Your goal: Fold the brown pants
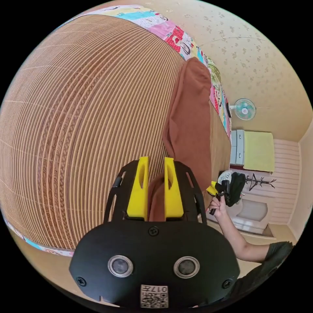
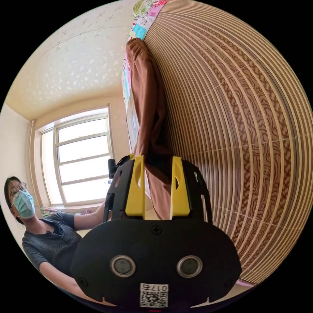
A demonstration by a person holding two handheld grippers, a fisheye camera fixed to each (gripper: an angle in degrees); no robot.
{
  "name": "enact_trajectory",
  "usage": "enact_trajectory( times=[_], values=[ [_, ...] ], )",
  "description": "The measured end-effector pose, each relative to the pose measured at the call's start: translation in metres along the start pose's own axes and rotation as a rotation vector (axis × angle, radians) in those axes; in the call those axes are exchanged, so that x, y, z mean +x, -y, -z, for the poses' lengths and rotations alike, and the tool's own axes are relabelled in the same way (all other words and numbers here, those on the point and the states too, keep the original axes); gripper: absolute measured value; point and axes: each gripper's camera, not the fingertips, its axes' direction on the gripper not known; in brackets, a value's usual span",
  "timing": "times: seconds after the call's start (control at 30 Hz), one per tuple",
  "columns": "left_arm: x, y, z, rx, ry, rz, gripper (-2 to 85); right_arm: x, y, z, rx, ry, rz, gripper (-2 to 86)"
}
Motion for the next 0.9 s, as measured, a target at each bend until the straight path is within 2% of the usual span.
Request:
enact_trajectory(
  times=[0.07, 0.13, 0.27, 0.37, 0.5, 0.6, 0.67, 0.8, 0.87, 0.9],
  values=[
    [0.013, -0.015, -0.004, -0.026, -0.023, -0.116, 9.4, 0.000, -0.019, -0.003, 0.008, 0.035, 0.036, 11.8],
    [0.032, -0.053, -0.021, -0.132, 0.011, -0.233, 10.0, 0.001, -0.041, -0.012, -0.037, 0.016, 0.036, 11.7],
    [0.048, -0.130, -0.050, -0.256, 0.135, -0.275, 10.6, -0.005, -0.110, -0.052, -0.197, -0.185, 0.039, 10.5],
    [0.054, -0.177, -0.072, -0.317, 0.193, -0.253, 9.4, -0.012, -0.149, -0.084, -0.268, -0.219, 0.046, 8.1],
    [0.067, -0.198, -0.085, -0.355, 0.305, -0.260, 1.8, -0.022, -0.175, -0.100, -0.269, -0.328, -0.017, 3.9],
    [0.071, -0.202, -0.074, -0.417, 0.209, -0.290, 0.2, -0.044, -0.194, -0.096, -0.240, -0.277, -0.012, 3.1],
    [0.071, -0.208, -0.049, -0.380, 0.090, -0.308, -0.2, -0.062, -0.211, -0.095, -0.245, -0.105, 0.082, 3.0],
    [0.043, -0.219, -0.022, -0.330, 0.005, -0.172, 0.1, -0.035, -0.219, -0.103, -0.303, -0.202, -0.030, 3.7],
    [0.031, -0.220, -0.031, -0.355, 0.062, -0.094, 1.0, -0.013, -0.214, -0.110, -0.358, -0.222, -0.092, 5.9],
    [0.029, -0.218, -0.035, -0.362, 0.101, -0.083, 4.5, -0.012, -0.212, -0.108, -0.351, -0.213, -0.088, 6.7]
  ],
)
